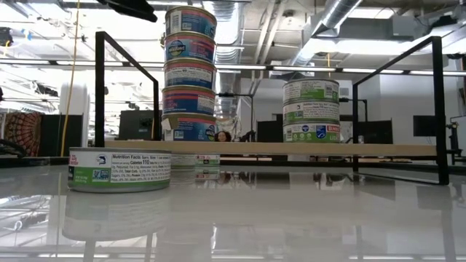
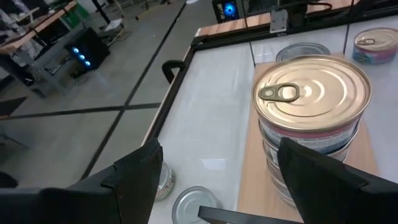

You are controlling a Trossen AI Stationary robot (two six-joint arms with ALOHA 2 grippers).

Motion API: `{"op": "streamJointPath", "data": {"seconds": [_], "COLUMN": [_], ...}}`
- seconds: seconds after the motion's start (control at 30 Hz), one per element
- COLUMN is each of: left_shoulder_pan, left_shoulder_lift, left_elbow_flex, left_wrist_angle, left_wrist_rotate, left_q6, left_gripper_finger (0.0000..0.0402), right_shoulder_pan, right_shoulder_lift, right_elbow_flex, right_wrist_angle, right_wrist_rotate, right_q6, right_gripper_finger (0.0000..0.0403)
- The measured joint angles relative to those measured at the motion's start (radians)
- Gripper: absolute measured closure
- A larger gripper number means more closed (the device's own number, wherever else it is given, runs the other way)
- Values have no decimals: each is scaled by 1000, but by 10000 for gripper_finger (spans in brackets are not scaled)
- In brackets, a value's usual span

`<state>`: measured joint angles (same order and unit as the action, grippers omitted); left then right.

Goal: Stack canned seafood by type on shelf
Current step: Stack the blue tuna can on top of the blue tuna can on the shelf

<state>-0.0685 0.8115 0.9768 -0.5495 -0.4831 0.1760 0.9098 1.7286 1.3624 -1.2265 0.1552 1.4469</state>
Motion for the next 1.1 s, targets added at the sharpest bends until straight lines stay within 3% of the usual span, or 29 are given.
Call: {"op": "streamJointPath", "data": {"seconds": [0.13,0.37,0.57,0.8,0.97,1.1], "left_shoulder_pan": [0,0,0,0,0,0], "left_shoulder_lift": [0,-1,-1,-1,-1,-1], "left_elbow_flex": [0,0,0,0,0,0], "left_wrist_angle": [-4,-33,-32,-24,-21,-21], "left_wrist_rotate": [0,-8,-21,-43,-50,-51], "left_q6": [2,-5,-5,3,3,2], "left_gripper_finger": [100,100,100,100,100,100], "right_shoulder_pan": [9,18,53,68,68,68], "right_shoulder_lift": [35,174,271,321,314,308], "right_elbow_flex": [-8,-8,-6,23,22,24], "right_wrist_angle": [-43,-30,-122,-182,-152,-108], "right_wrist_rotate": [5,30,83,119,136,150], "right_q6": [13,-155,-133,-120,-130,-148], "right_gripper_finger": [104,122,152,246,331,371]}}
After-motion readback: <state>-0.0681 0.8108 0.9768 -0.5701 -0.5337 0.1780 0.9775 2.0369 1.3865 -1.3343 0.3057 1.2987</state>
